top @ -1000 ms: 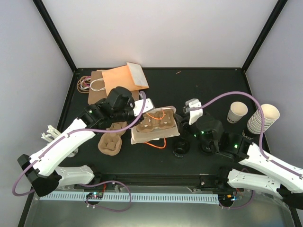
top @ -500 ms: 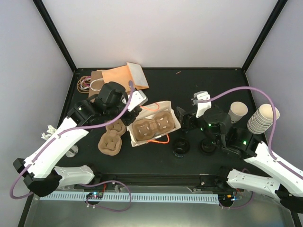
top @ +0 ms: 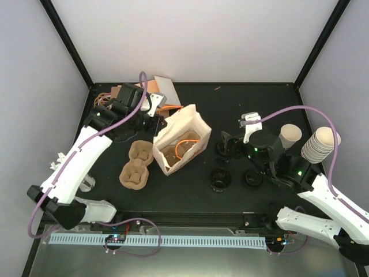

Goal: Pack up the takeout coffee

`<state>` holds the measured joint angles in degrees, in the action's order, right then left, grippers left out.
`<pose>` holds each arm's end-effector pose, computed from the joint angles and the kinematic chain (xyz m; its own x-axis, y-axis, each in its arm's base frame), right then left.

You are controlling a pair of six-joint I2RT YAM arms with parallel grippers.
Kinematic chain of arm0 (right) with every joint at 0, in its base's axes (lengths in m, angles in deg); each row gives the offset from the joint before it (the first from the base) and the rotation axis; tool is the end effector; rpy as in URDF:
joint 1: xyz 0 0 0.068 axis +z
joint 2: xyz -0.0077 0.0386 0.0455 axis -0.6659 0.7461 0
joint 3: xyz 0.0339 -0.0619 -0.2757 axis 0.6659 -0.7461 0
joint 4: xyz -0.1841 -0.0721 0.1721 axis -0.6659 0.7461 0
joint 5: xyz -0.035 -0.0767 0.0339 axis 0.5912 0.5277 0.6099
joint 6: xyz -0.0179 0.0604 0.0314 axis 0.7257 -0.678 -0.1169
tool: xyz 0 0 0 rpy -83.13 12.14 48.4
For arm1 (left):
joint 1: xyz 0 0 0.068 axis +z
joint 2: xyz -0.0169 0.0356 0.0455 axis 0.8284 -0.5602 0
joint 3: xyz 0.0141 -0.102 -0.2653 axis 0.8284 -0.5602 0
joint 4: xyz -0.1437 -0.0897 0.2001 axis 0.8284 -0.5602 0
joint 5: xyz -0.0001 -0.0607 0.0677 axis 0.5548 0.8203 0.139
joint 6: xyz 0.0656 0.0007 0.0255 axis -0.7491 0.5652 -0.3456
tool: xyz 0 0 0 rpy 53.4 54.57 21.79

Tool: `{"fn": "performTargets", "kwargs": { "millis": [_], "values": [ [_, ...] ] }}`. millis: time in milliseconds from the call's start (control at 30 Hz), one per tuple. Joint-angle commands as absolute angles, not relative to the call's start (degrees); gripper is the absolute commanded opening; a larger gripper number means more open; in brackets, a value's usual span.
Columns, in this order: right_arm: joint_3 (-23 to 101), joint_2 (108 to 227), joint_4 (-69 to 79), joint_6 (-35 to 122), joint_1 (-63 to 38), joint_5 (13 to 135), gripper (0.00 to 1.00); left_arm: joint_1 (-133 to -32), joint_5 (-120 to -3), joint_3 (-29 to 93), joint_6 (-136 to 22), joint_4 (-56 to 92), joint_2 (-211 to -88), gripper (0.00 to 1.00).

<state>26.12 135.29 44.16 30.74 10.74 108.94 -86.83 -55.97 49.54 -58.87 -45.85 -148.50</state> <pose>0.1266 0.1214 0.3849 -0.3993 -0.0366 -0.9161 -0.3381 0.9346 0.1101 0.2139 -0.1438 0.4066 -0.7261 0.2395 -0.6445 0.5199 0.8047 -0.2867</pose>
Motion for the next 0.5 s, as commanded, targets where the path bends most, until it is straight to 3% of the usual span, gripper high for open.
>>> {"fn": "performTargets", "kwargs": {
  "millis": [0,233,467],
  "values": [
    [24.17,135.01,46.30,28.30,9.73,107.15,0.90,-84.89,-49.11,52.44,-51.32,-44.77,-150.95,0.02],
    [21.43,137.18,49.86,26.72,2.82,98.08,0.90,-80.68,-43.06,52.51,-49.50,-41.13,-154.53,0.02],
    [20.42,140.80,50.32,27.46,-5.29,87.60,0.96,-76.26,-34.43,53.04,-45.27,-38.20,-156.46,0.01]
  ]
}}
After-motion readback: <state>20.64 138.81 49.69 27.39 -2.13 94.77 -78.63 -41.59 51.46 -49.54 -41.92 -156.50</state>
